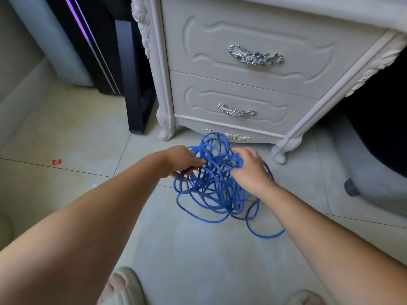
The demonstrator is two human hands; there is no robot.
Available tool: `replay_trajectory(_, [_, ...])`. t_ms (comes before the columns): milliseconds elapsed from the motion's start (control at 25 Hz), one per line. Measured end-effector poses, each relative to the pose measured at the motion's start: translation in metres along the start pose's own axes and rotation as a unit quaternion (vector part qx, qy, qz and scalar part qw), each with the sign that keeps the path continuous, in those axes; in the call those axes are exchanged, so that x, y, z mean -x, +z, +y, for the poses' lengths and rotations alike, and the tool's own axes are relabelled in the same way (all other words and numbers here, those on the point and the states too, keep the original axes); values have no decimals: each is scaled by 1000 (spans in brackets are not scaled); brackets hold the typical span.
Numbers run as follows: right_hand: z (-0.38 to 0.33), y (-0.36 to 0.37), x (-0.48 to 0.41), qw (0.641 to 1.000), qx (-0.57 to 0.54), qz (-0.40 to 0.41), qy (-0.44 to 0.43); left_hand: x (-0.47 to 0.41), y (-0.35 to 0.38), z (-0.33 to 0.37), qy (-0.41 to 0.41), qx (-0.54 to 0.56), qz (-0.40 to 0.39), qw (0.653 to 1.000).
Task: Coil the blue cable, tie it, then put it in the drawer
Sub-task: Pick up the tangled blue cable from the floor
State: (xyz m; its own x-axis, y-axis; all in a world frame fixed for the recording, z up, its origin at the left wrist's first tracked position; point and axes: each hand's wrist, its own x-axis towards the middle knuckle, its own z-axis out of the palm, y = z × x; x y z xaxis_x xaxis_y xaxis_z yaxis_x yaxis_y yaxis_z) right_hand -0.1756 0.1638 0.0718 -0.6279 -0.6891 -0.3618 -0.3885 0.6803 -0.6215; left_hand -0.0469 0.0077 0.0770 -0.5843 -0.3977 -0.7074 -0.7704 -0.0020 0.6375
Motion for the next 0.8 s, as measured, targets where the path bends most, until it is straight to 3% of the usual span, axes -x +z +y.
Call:
replay_trajectory(120, [-20,-15,27,985,-45,-168,-2,23,12,36,3,65,13,998])
replay_trajectory(160, [-22,-21,36,983,-26,-179,-7,31,18,46,0,89,9,996])
replay_trajectory(280, [-8,-45,44,996,-10,-79,-37,58,32,72,14,157,-48,986])
replay_trajectory(360, [-2,-77,49,992,-123,-20,-14,79,34,83,31,176,-93,979])
replay_trajectory(440, [2,-113,55,966,-257,26,20,95,28,86,50,155,-106,981])
replay_trajectory(640, [9,-151,76,927,-370,44,24,114,22,87,109,118,-73,984])
replay_trajectory(800, [6,-146,82,926,-372,58,11,106,28,74,96,-32,26,995])
